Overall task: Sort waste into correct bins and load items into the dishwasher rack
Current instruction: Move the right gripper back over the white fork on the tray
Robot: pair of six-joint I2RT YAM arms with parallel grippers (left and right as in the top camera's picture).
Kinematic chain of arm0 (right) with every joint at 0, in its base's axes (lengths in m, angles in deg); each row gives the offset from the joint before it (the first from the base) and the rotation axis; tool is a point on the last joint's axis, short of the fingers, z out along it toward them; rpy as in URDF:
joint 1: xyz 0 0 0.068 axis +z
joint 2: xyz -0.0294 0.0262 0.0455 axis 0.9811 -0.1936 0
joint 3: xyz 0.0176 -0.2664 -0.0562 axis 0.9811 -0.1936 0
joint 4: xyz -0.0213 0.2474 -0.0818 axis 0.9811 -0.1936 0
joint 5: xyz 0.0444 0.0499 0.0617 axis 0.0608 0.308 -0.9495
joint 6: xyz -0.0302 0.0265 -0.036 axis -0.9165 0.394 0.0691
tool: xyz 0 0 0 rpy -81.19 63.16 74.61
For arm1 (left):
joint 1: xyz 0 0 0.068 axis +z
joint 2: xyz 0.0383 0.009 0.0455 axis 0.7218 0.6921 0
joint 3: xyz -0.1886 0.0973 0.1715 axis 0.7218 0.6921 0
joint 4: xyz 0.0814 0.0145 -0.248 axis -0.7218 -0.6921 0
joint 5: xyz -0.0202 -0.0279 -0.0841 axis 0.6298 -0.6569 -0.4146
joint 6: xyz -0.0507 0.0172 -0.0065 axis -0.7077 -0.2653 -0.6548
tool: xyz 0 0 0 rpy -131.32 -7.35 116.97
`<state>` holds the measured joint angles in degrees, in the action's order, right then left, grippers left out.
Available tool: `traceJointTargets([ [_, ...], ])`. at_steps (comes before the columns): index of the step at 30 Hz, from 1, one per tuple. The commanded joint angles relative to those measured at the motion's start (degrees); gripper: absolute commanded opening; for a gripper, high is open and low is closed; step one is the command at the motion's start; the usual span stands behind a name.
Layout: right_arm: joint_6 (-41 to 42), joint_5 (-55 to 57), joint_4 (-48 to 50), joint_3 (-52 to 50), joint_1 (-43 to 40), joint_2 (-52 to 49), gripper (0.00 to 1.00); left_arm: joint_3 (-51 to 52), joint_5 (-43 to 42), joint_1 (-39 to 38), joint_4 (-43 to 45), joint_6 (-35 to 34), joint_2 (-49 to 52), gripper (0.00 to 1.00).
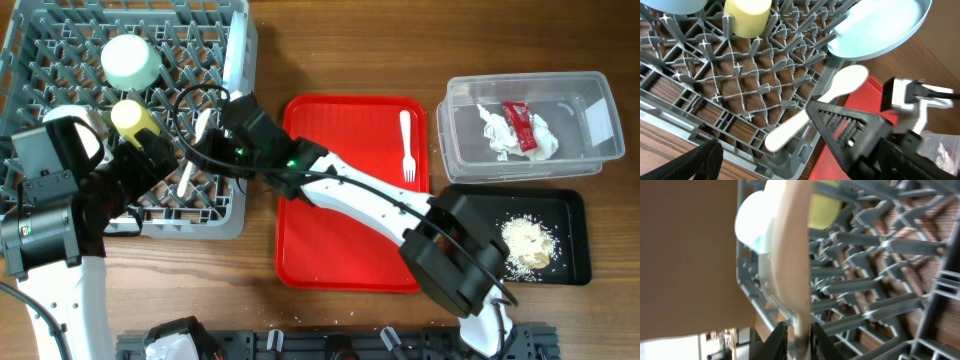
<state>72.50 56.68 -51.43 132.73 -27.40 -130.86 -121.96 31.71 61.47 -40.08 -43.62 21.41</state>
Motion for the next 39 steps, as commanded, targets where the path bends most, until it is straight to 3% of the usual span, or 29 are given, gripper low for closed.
traceJointTargets([
  [1, -1.7, 2.4, 0.5, 0.7, -0.1, -1.3, 0.36, -0.2, 0.3, -0.1, 0.2, 0.1, -0.2, 1.00],
  [5, -6.1, 0.5, -1.6, 0.7, -0.4, -1.0, 0.36, -0.2, 0.3, -0.1, 0.2, 0.1, -0.2, 1.00],
  [8, -10.3, -2.0, -5.9, 1.2, -1.4, 1.6, 0.28, -0.2, 0.3, -0.1, 0.2, 0.1, -0.2, 1.00],
  [12, -19.9, -1.8, -16.2, 1.2, -3.1, 12.6, 0.29, -0.2, 0.3, -0.1, 0.2, 0.1, -0.2, 1.00],
  [14, -26.1, 0.5, -26.9, 1.2, -4.9, 20.6, 0.40, -0.2, 0.3, -0.1, 0.2, 0.1, -0.2, 1.00],
  [15, -28.0, 3.5, -32.3, 1.2, -6.1, 23.5, 0.61, -0.2, 0.3, -0.1, 0.2, 0.1, -0.2, 1.00],
  [16, -29.7, 7.8, -38.1, 1.2, -7.9, 26.0, 0.71, -0.2, 0.3, -0.1, 0.2, 0.1, -0.2, 1.00],
  [17, -30.9, 12.0, -43.5, 1.2, -10.1, 27.5, 0.74, -0.2, 0.3, -0.1, 0.2, 0.1, -0.2, 1.00],
  [20, -32.6, 22.4, -55.4, 0.6, -20.7, 27.3, 0.72, -0.2, 0.3, -0.1, 0.2, 0.1, -0.2, 1.00],
  [26, -40.8, 23.6, -56.9, -1.2, -35.0, 18.7, 0.67, -0.2, 0.3, -0.1, 0.2, 0.1, -0.2, 1.00],
  [33, -47.2, 20.9, -53.5, -1.2, -38.9, 2.8, 0.56, -0.2, 0.3, -0.1, 0.2, 0.1, -0.2, 1.00],
  [39, -48.6, 17.4, -50.5, -1.2, -38.9, -1.3, 0.48, -0.2, 0.3, -0.1, 0.2, 0.1, -0.2, 1.00],
])
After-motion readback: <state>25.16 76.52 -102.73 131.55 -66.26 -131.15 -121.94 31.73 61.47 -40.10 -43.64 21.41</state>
